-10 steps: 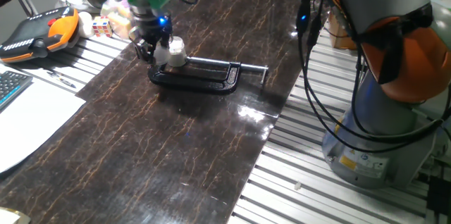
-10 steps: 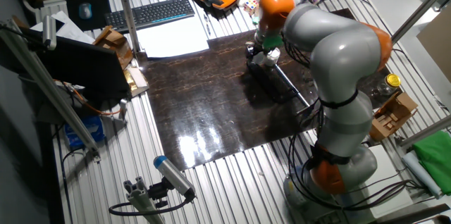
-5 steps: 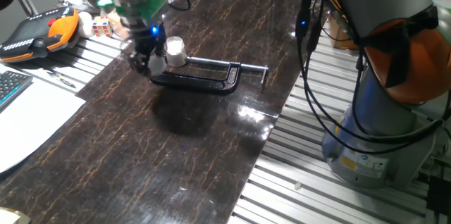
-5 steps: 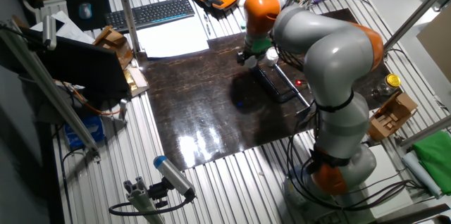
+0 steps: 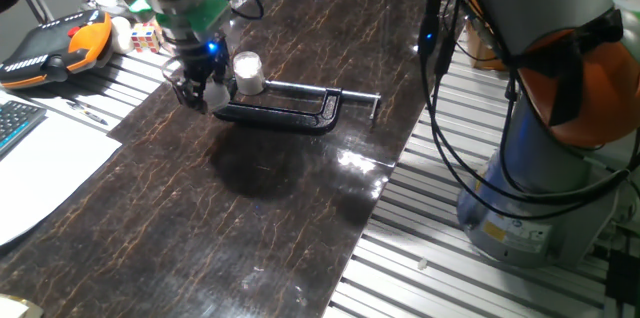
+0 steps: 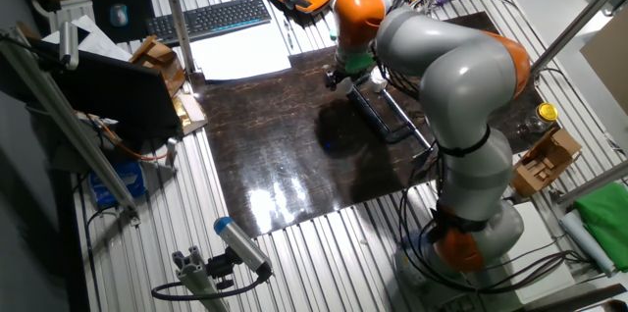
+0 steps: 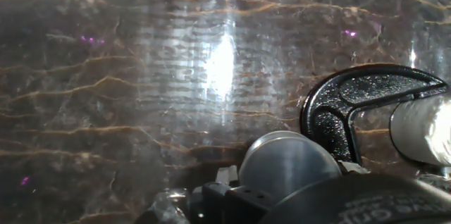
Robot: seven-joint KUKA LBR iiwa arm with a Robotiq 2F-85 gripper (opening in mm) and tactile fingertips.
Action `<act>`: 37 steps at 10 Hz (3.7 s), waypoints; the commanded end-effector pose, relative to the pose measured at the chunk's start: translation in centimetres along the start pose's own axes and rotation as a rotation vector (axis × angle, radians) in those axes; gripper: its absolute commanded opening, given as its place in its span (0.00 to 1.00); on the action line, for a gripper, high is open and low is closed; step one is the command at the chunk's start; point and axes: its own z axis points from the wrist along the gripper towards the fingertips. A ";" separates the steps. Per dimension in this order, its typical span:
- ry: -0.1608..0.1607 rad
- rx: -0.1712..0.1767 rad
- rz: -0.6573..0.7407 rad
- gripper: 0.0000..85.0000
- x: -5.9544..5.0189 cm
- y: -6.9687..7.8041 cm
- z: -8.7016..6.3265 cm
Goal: Screw the lid onto the jar
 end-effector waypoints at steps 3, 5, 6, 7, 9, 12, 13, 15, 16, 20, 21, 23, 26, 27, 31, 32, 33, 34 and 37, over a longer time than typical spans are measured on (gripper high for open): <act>-0.020 0.005 0.009 0.60 -0.3 -3.6 0.5; -0.011 0.003 0.026 0.60 -0.3 -4.0 0.5; -0.008 0.003 0.037 0.60 -0.3 -4.0 0.5; 0.003 0.004 0.054 0.60 -0.3 -4.0 0.5; 0.004 0.004 0.055 0.60 -0.3 -4.0 0.5; -0.011 -0.015 0.039 0.60 -0.3 -4.0 0.5; -0.011 -0.014 0.044 0.60 -0.4 -4.6 0.5; 0.006 -0.002 0.026 0.60 -1.5 -7.1 0.0; 0.003 0.004 0.025 0.59 -1.8 -8.5 -0.3; -0.021 -0.029 0.017 0.59 -1.9 -12.9 0.5; -0.029 -0.030 0.013 0.60 -1.9 -13.4 0.9; -0.043 -0.033 0.006 0.60 -1.9 -14.4 1.6; -0.047 -0.028 -0.001 0.60 -2.0 -14.6 1.8; -0.047 -0.028 -0.004 0.60 -2.1 -14.7 2.1; -0.055 -0.041 -0.010 0.60 -2.4 -15.1 3.0; -0.055 -0.043 -0.015 0.60 -2.5 -15.2 3.2; -0.056 -0.042 -0.035 0.60 -2.6 -15.2 3.3; -0.052 -0.051 -0.049 0.60 -2.6 -15.1 3.3; -0.052 -0.060 -0.087 0.60 -2.5 -15.0 3.4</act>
